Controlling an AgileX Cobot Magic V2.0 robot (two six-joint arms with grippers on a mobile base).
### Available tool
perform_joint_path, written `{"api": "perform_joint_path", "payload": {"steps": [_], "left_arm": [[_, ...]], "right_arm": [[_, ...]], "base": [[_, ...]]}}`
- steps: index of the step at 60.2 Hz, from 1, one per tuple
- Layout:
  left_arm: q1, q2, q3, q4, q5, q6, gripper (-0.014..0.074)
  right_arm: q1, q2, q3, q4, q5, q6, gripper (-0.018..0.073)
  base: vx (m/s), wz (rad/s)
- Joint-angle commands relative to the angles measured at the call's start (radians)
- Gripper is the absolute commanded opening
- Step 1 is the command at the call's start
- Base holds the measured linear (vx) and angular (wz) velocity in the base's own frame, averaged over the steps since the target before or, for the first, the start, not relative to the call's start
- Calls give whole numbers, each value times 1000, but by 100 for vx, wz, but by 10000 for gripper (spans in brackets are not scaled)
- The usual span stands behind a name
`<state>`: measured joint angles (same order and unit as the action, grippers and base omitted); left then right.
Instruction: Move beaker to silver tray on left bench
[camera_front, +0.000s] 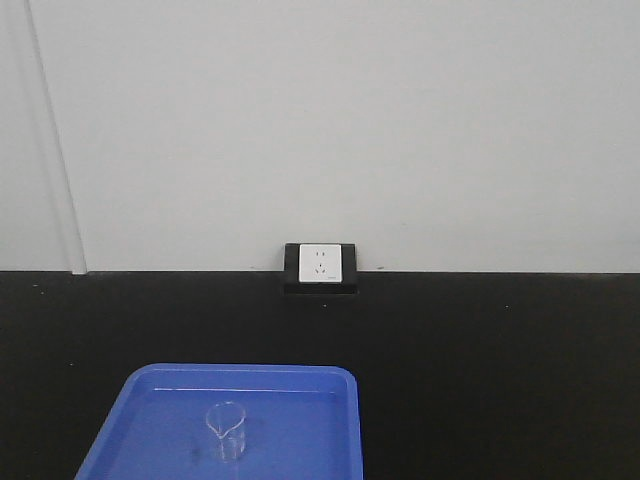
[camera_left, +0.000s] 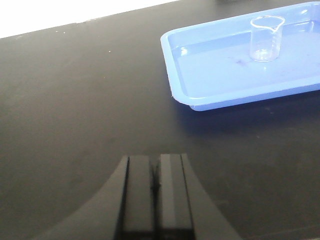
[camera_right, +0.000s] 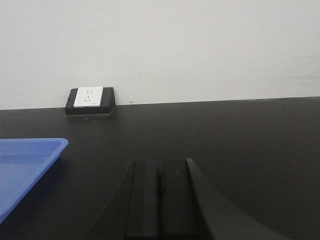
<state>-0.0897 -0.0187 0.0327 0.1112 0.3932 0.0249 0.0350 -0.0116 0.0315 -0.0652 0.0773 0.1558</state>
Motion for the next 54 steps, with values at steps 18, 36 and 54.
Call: {"api": "perform_joint_path", "payload": {"steps": [18, 36, 54], "left_arm": [[-6, -8, 20, -4, -83, -2, 1], [-6, -8, 20, -4, -83, -2, 1], [-6, -8, 20, -4, -83, -2, 1]], "right_arm": [[-6, -12, 3, -7, -208, -4, -11], [-6, 187, -218, -7, -323, -48, -11], [-6, 734, -417, -7, -524, -118, -11]], "base": [[0, 0], [0, 0], [0, 0]]}}
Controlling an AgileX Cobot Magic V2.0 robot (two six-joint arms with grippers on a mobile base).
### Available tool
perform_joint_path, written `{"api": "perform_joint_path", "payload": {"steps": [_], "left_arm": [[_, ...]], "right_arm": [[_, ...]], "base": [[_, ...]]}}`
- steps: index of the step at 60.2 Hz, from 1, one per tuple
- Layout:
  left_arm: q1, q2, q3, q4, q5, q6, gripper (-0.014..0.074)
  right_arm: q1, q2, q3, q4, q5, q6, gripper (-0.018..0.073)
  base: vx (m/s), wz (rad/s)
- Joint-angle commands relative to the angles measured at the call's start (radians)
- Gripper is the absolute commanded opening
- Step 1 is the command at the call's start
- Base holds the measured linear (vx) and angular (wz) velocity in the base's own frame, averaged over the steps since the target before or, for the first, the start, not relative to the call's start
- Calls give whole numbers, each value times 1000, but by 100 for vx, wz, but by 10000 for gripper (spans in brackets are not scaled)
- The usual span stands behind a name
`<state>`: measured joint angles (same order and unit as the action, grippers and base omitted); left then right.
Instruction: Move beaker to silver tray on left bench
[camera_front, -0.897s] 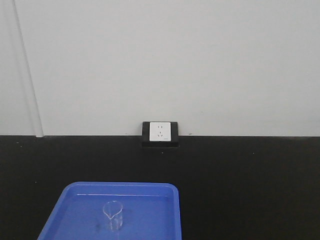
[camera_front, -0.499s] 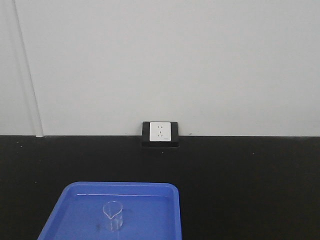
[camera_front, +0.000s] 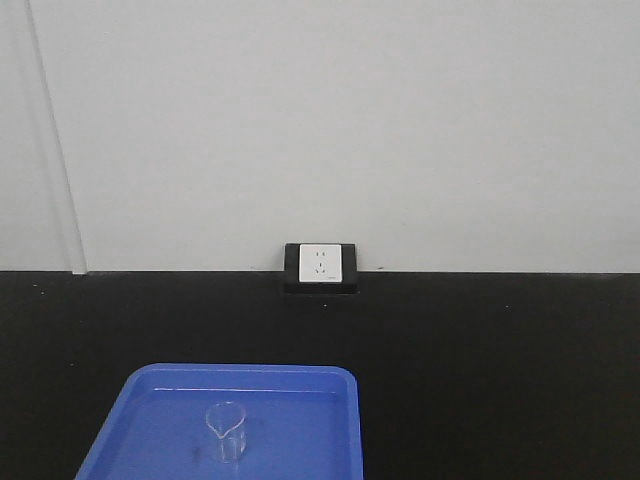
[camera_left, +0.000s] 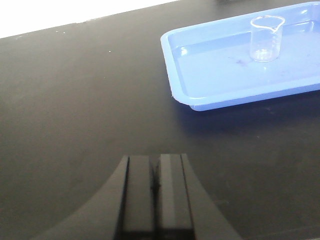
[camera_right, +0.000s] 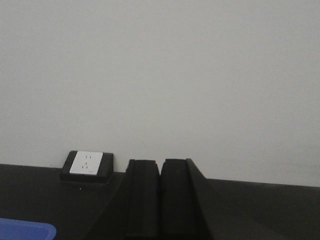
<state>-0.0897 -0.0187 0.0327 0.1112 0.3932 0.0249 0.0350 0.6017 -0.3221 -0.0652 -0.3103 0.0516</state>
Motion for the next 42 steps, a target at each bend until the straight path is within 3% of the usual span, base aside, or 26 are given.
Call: {"api": "perform_joint_path", "payload": {"steps": [1, 15, 26, 31, 42], "left_arm": [[-6, -8, 20, -4, -83, -2, 1], [-6, -8, 20, -4, -83, -2, 1], [-6, -8, 20, -4, -83, -2, 1], [-6, -8, 20, -4, -83, -2, 1], [-6, -8, 20, -4, -83, -2, 1]], "right_arm": [[-6, 155, -68, -7, -150, -12, -11], [-6, 425, -72, -14, -269, 36, 1], [-6, 517, -72, -67, -269, 57, 86], [-6, 544, -72, -155, -269, 82, 174], [-6, 614, -72, -348, -339, 176, 474]], "base": [[0, 0], [0, 0], [0, 0], [0, 0], [0, 0]]}}
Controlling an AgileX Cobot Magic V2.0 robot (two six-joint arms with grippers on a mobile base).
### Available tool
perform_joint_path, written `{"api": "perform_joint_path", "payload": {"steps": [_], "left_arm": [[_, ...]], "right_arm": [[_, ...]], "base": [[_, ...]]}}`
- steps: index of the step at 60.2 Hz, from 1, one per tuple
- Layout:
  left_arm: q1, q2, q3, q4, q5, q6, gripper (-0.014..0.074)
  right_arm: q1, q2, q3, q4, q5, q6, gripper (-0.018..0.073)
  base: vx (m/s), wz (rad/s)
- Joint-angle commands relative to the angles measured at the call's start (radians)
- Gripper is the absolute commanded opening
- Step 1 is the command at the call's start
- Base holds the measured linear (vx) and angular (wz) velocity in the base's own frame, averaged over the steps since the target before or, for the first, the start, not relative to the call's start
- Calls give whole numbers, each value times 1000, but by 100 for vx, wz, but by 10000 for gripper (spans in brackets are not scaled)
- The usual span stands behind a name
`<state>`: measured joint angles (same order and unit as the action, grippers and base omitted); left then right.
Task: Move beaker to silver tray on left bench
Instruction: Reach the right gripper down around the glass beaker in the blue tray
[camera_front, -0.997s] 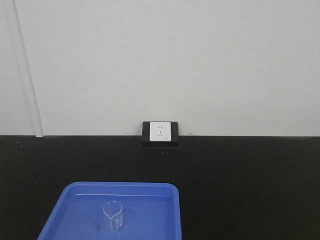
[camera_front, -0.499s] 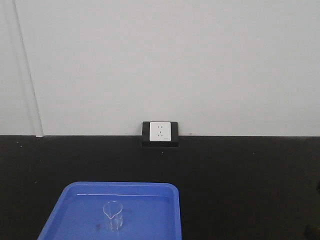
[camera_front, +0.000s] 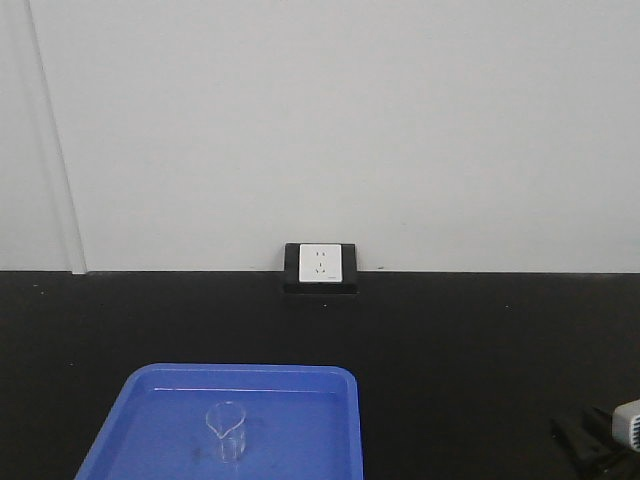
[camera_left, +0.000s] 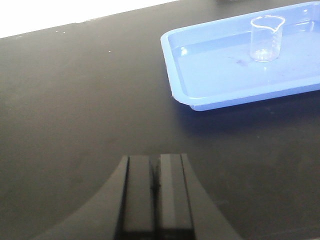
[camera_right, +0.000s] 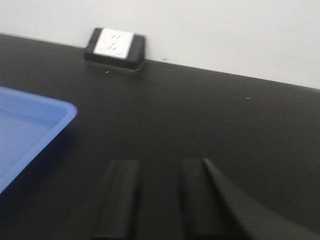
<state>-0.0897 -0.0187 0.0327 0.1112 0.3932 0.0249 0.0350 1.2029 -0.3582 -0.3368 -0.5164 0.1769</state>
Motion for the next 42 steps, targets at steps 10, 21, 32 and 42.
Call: {"api": "perform_joint_path", "payload": {"steps": [10, 21, 32, 42], "left_arm": [[-6, -8, 20, -4, -83, -2, 1], [-6, -8, 20, -4, -83, -2, 1], [-6, -8, 20, -4, -83, -2, 1], [-6, -8, 20, -4, -83, -2, 1]], "right_arm": [[32, 106, -40, -255, -268, 300, 685], [228, 276, -138, -273, -262, 366, 676], [426, 493, -351, -173, -253, 366, 607], [524, 700, -567, -153, -218, 340, 585]], "base": [[0, 0], [0, 0], [0, 0], [0, 0]]}}
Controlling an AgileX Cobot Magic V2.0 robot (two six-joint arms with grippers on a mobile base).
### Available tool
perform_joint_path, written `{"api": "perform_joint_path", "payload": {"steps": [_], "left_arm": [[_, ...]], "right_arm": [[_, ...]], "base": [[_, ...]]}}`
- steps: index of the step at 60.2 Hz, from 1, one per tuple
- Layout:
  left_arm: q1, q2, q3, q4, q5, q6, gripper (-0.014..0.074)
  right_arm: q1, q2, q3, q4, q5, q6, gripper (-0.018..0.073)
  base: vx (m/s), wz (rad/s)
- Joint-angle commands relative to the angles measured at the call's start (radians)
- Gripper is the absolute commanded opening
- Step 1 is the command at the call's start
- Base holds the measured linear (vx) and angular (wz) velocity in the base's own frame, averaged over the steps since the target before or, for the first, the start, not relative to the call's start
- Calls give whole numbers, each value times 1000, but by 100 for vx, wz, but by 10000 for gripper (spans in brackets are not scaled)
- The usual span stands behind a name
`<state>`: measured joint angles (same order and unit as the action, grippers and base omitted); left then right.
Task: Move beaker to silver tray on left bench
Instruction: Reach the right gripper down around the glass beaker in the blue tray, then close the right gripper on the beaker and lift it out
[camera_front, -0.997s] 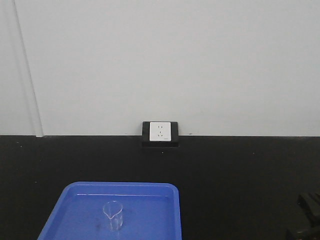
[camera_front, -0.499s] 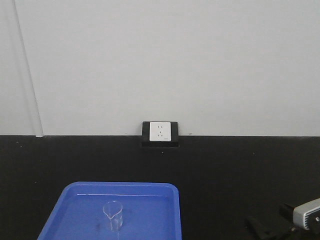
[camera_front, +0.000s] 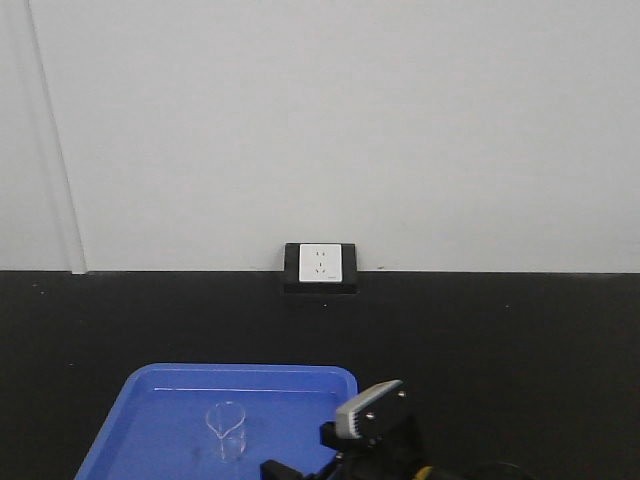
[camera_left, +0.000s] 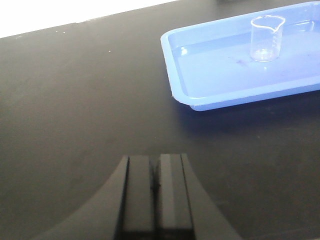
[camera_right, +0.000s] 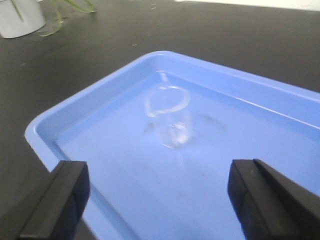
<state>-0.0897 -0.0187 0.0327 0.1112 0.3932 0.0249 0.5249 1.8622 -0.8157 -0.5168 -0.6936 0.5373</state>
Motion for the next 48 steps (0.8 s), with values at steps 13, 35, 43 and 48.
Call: {"api": "perform_joint_path", "payload": {"steps": [13, 35, 43, 48], "left_arm": [[-6, -8, 20, -4, -83, -2, 1], [-6, -8, 20, -4, -83, -2, 1], [-6, -8, 20, -4, -83, -2, 1], [-6, -8, 20, -4, -83, -2, 1]], "right_arm": [[62, 217, -322, 27, 45, -23, 585], [64, 392, -544, 28, 66, -5, 585], [64, 436, -619, 29, 111, 3, 585], [64, 456, -657, 31, 114, 20, 585]], "base": [[0, 0], [0, 0], [0, 0], [0, 0]]}}
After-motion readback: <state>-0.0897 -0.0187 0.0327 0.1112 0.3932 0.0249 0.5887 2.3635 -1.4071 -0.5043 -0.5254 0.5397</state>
